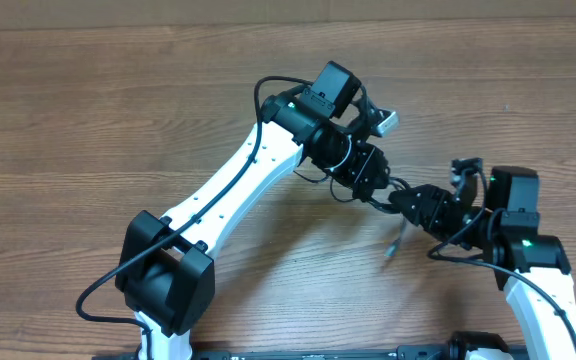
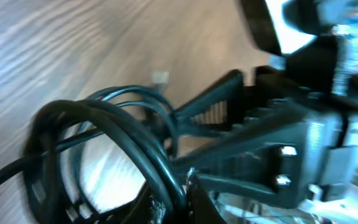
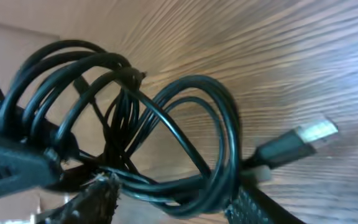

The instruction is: Untangle cables

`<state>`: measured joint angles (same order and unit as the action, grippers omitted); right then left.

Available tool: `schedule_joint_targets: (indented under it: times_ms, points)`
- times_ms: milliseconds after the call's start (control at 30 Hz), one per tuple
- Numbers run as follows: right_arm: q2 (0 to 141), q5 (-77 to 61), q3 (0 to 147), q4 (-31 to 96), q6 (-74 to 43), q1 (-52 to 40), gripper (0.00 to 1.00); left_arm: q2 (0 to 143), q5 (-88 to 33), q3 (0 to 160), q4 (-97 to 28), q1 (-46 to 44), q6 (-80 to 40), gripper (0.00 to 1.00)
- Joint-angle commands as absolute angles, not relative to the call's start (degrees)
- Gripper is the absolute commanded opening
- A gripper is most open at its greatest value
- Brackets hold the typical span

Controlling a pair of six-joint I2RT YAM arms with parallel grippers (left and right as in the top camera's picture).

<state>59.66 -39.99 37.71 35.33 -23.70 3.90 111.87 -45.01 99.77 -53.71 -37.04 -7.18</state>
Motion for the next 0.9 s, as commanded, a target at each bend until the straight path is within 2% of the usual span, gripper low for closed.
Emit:
schedule_joint_targets:
  times_ms: [0, 300, 367, 400, 500, 867]
  points:
    - [60.05, -37.98, 38.96, 34.68, -28.40, 2.44, 0.54, 110.37, -53.98, 101.21, -52.80, -36.73, -4.67, 0.04]
    - [60.23, -37.06, 38.96, 36.14, -35.11, 1.69, 0.51, 109.27, -58.35, 101.21, -50.26, -36.34, -4.67, 0.04]
    - [60.25, -36.62, 38.96, 36.62, -36.32, 1.58, 0.39, 108.97, -58.52, 101.21, -50.00, -36.34, -4.67, 0.04]
    - [60.25, -36.21, 38.96, 36.73, -36.32, 1.56, 0.19, 108.77, -58.52, 101.23, -49.78, -36.27, -4.67, 0.04]
    - [60.25, -33.63, 38.96, 38.06, -36.29, 1.56, 0.04, 108.55, -58.50, 101.25, -49.54, -35.94, -4.64, 0.04]
    - [60.25, -9.37, 38.63, 49.30, -36.27, 1.67, 0.04, 104.47, -57.08, 101.38, -51.90, -27.92, -2.96, 0.04]
